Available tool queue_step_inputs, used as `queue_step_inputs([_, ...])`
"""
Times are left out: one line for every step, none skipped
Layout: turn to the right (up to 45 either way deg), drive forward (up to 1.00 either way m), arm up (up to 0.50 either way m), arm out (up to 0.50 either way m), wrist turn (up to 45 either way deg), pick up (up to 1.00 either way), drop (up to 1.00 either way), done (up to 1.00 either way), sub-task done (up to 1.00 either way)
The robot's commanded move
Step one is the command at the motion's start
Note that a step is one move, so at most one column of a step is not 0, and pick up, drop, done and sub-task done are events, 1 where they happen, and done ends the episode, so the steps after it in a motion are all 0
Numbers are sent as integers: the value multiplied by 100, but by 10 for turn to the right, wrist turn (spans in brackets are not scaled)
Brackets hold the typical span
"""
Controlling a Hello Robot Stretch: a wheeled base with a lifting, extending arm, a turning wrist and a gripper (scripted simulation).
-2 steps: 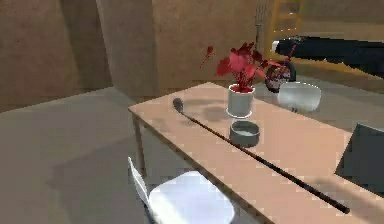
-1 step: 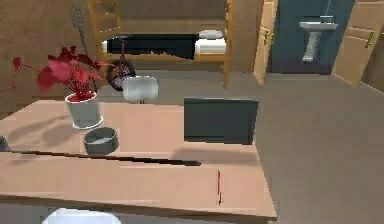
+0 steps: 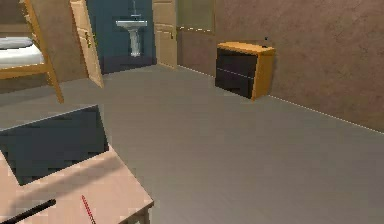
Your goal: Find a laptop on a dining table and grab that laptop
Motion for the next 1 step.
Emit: queue_step_inputs([90, 0, 0, 0, 0, 0, 0, 0, 0])
